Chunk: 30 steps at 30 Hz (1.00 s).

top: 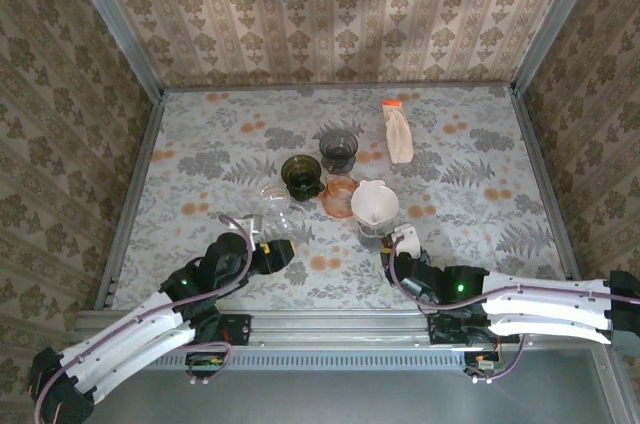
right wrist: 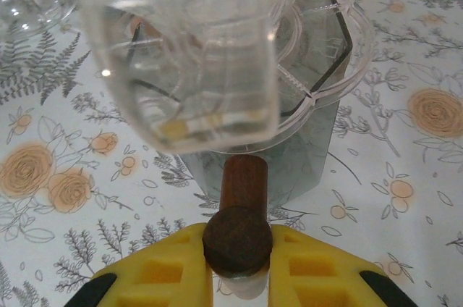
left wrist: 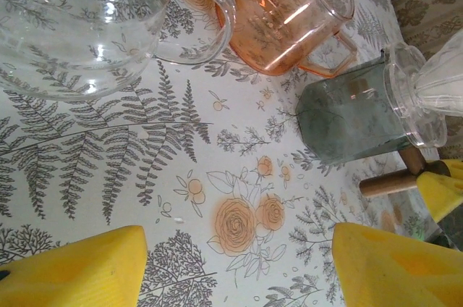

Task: Place the coffee filter in the dripper

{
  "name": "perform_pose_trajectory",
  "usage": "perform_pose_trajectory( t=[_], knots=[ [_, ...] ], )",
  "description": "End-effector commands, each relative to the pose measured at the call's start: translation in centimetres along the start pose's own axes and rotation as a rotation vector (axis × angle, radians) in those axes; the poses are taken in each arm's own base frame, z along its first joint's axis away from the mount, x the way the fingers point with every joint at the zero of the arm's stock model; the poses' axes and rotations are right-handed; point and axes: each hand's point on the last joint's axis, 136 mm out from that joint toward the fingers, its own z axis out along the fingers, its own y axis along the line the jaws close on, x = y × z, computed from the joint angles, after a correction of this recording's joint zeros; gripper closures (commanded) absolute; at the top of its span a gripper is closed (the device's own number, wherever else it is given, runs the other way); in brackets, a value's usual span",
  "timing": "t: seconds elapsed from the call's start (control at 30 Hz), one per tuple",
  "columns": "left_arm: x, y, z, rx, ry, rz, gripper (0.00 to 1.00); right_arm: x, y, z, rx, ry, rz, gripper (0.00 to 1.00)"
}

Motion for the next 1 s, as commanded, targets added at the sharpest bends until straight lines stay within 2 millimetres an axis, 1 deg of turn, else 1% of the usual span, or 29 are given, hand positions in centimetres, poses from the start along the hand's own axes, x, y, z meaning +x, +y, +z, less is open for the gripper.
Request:
perform_pose_trajectory(
  t=[0.0, 0.37, 0.57, 0.77, 0.97],
  knots=[
    [0.1, 0.0, 0.1, 0.013, 0.002, -0.002, 0.3, -1.0, -1.6, -0.4, 0.082, -0.033, 0.026, 0.8],
    [0.2, 0.0, 0.2, 0.018, 0.002, -0.003, 0.3, -1.1, -3.6, -0.1, 0.086, -0.028, 0.126, 0.79],
    [0.2, 0.0, 0.2, 0.022, 0.002, -0.005, 0.31, -1.3, -4.4, 0.9, 0.088, -0.017, 0.166, 0.8],
    [0.2, 0.0, 0.2, 0.023, 0.004, -0.006, 0.31, -2.2, -5.3, 1.8, 0.101, -0.025, 0.19, 0.8],
    [0.2, 0.0, 0.2, 0.026, 0.005, -0.003, 0.31, -2.5, -5.5, 3.1, 0.092, -0.007, 0.214, 0.8]
  ],
)
